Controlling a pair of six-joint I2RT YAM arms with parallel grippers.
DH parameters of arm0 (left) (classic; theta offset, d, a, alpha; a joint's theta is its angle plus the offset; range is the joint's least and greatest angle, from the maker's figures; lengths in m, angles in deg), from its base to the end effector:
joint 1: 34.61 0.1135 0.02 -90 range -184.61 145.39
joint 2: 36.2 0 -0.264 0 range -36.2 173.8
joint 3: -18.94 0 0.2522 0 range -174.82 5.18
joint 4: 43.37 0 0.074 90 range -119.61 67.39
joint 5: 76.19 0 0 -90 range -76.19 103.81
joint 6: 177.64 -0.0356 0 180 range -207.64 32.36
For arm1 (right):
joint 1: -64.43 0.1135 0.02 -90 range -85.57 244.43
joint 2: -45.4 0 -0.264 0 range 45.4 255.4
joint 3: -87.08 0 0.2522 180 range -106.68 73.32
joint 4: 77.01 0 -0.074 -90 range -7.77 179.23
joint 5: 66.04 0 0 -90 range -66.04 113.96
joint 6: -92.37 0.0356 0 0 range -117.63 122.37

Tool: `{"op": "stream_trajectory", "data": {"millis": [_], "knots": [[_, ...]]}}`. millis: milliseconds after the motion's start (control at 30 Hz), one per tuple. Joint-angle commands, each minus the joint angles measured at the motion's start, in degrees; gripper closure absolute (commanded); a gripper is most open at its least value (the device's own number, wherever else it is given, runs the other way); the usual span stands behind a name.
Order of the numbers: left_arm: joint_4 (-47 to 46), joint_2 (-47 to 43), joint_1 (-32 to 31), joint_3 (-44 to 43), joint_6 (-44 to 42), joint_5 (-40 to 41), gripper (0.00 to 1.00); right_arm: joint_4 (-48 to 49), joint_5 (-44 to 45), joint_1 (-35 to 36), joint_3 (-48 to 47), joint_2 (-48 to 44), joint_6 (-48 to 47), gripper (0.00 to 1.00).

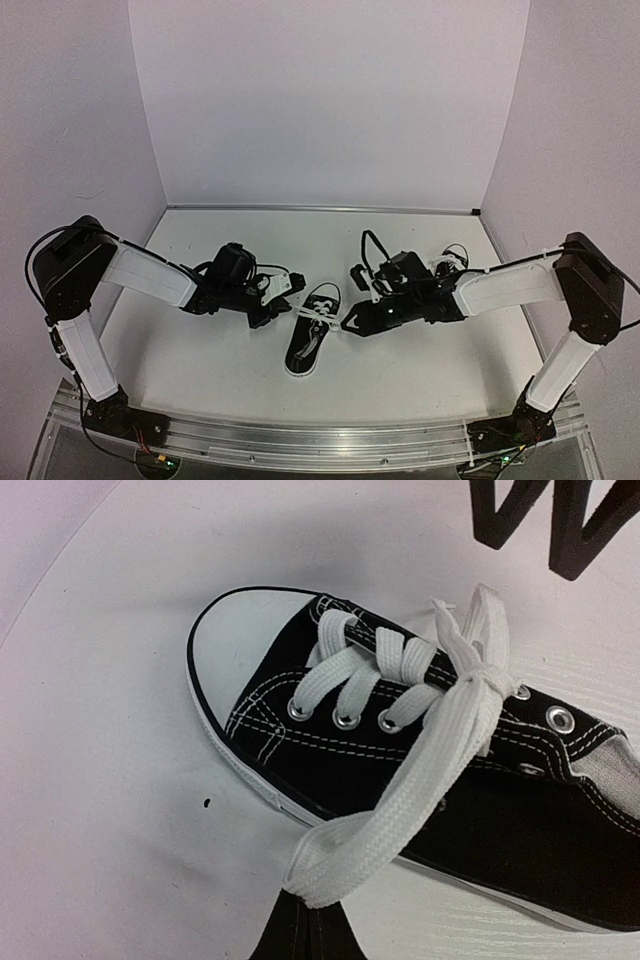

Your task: Tie the shoes

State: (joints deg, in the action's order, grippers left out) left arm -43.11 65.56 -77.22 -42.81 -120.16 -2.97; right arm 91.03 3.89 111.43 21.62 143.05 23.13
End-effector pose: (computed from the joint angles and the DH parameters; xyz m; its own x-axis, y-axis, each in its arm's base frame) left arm 0.2502 -0.2441 0.1399 0.0345 0.6676 -0.7437 0.9390 0.2332 0.2528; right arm 0.2268 0.2611 0.1660 -0.7472 -0.3131 -0.5862 -0.6310 0.6112 0.4778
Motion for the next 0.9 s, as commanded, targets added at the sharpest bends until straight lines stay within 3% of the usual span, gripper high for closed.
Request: {"op": "stream_trajectory", "data": {"millis": [0,133,467,867], "knots": [[-0.3,-1.7,-0.3,-0.2,4.2,0.3,1.00,18.7,5.0,-0.1,11.3,-5.3,13.2,0.60],[0.8,-1.5,-0.3,0.1,6.5,0.1,1.00,29.9,6.4,-0.2,18.1,-6.1,20.7,0.59],[5.9,-0.5,-1.4,1.3,8.5,-1.1,1.00,43.9,2.5,0.9,19.5,2.3,28.2,0.62],[6.8,0.8,-5.4,2.5,11.2,-2.5,1.00,54.9,5.2,3.8,20.2,8.5,34.9,0.67]]}}
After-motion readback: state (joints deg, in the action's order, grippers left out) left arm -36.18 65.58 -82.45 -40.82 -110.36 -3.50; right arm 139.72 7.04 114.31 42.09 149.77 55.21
